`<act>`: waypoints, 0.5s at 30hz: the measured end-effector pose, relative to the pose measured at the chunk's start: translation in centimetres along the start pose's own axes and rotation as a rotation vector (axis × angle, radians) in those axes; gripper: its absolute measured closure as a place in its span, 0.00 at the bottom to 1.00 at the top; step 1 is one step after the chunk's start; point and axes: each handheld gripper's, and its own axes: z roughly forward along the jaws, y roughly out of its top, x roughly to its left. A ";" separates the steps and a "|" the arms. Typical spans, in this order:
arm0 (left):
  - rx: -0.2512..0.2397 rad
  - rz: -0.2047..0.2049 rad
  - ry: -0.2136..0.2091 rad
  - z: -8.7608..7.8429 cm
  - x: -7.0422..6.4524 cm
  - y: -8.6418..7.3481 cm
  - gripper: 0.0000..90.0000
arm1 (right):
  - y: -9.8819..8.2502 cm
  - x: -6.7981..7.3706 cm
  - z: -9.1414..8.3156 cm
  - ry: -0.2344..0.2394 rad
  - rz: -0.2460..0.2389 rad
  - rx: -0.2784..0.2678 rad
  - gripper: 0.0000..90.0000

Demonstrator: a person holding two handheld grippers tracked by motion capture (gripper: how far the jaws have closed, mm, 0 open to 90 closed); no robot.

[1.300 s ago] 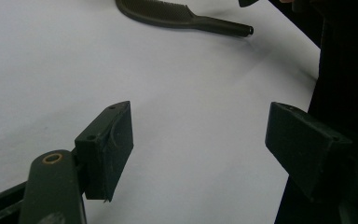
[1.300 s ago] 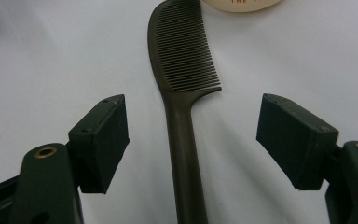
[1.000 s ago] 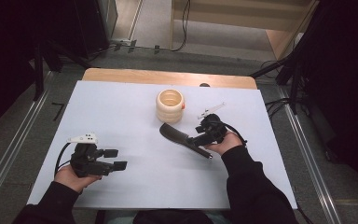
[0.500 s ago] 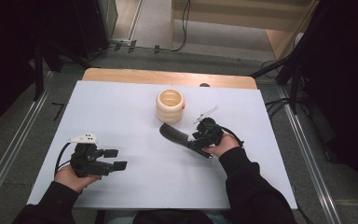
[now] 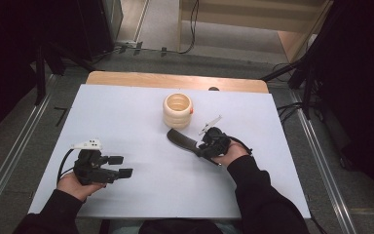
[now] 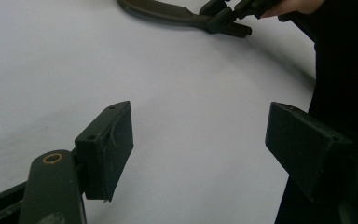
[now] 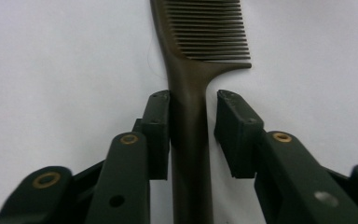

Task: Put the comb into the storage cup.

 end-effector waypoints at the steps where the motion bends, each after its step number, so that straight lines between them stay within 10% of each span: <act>1: 0.000 0.000 0.001 0.0 0.0 0.0 0.27 | 0.0 0.2 0.0 -0.023 -0.013 0.005 0.76; 15: 0.001 0.005 0.003 0.0 -0.2 0.0 0.27 | 0.2 0.4 0.1 -0.040 -0.034 0.012 0.78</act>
